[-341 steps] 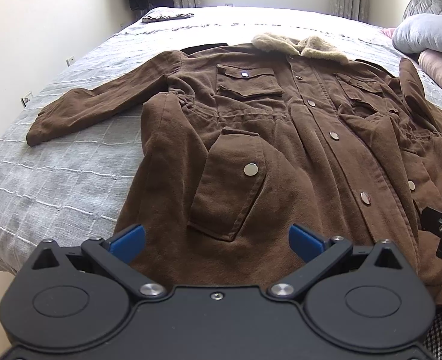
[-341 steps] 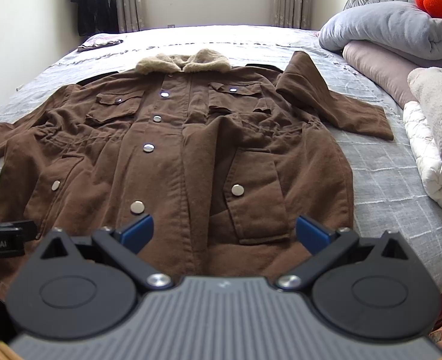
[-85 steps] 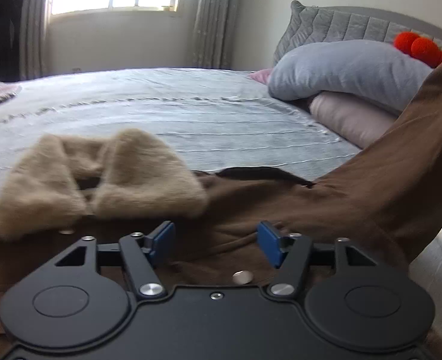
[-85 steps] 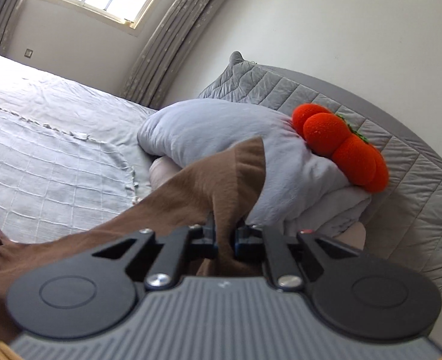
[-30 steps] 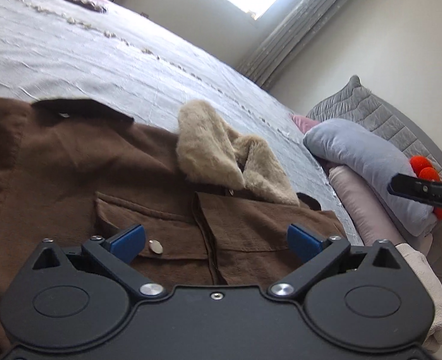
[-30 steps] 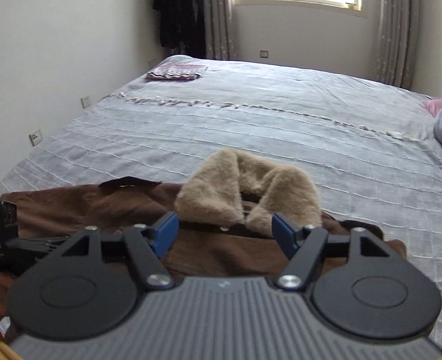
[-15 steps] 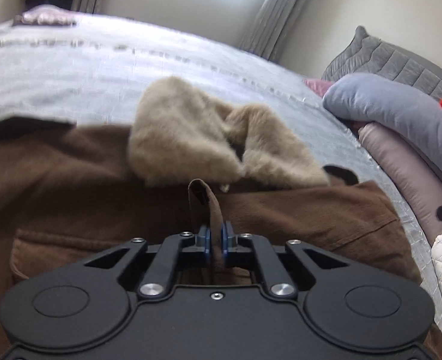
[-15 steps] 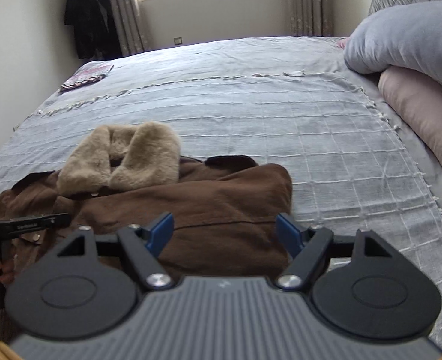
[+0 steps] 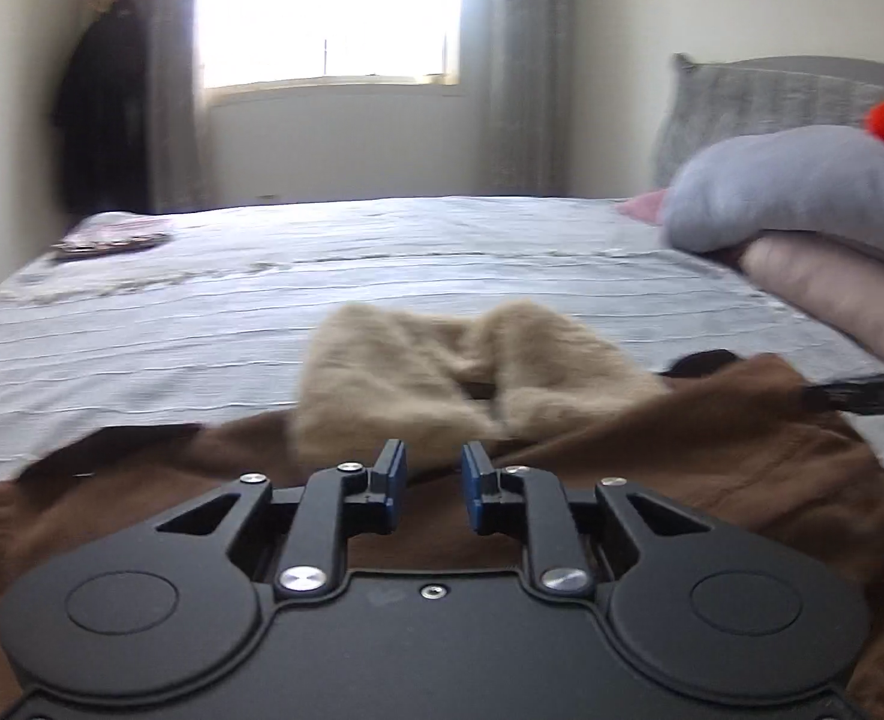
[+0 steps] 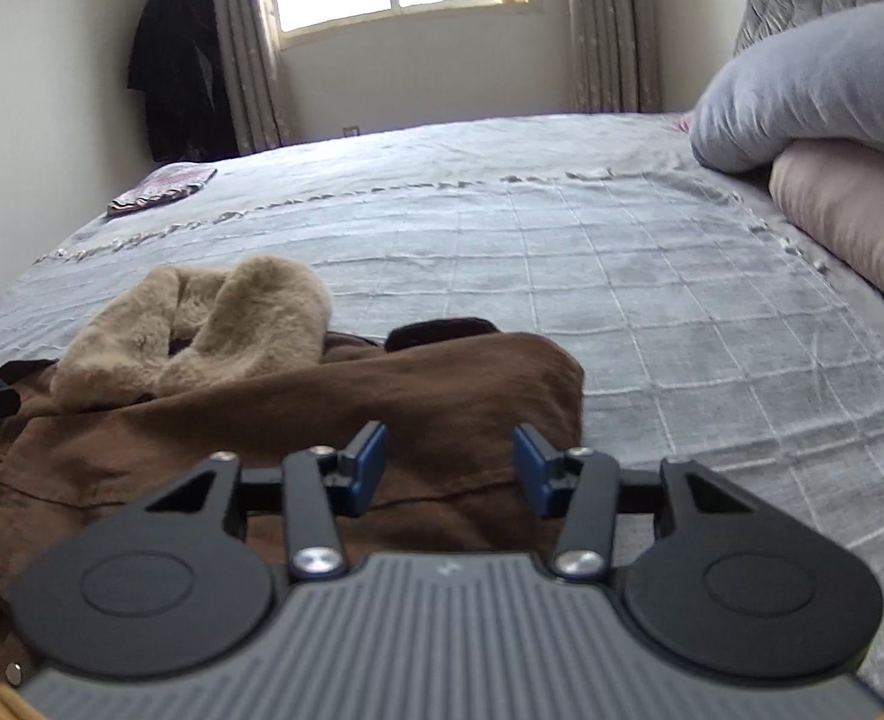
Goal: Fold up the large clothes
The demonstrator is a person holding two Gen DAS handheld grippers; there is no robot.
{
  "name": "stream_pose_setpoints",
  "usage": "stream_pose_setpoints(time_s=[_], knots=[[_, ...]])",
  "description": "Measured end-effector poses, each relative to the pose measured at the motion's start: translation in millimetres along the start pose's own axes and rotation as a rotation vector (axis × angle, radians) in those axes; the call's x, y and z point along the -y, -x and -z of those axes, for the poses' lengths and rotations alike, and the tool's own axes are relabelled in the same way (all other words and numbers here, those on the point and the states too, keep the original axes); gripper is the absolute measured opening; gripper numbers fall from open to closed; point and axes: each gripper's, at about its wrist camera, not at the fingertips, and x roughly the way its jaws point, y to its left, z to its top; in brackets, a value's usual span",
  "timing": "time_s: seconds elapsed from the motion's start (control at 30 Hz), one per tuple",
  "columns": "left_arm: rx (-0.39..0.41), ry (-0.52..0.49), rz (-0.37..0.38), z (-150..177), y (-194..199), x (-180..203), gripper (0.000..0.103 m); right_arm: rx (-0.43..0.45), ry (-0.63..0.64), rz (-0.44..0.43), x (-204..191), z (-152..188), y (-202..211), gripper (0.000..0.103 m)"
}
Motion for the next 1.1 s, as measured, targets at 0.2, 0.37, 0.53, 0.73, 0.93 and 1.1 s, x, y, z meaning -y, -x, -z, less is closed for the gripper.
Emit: stream_pose_setpoints(time_s=[0.2, 0.37, 0.53, 0.73, 0.93, 1.1], knots=[[-0.127, -0.034, 0.081, 47, -42, -3, 0.027, -0.083, 0.046, 0.120, 6, 11, -53, 0.034], [-0.146, 0.014, 0.079, 36, -32, -7, 0.030, -0.084, 0.017, 0.153, 12, 20, -56, 0.039], [-0.088, 0.001, 0.046, 36, 19, -7, 0.069, -0.046, 0.067, 0.135, -5, 18, -8, 0.042], [-0.150, 0.054, -0.001, 50, 57, -29, 0.071, -0.057, 0.038, 0.023, -23, 37, 39, 0.059], [-0.166, 0.214, -0.136, 60, 108, -79, 0.097, -0.161, 0.040, 0.072, -32, 60, 30, 0.060], [-0.118, 0.387, -0.293, 72, 155, -145, 0.103, -0.108, 0.020, 0.019, -49, 50, 81, 0.080]])
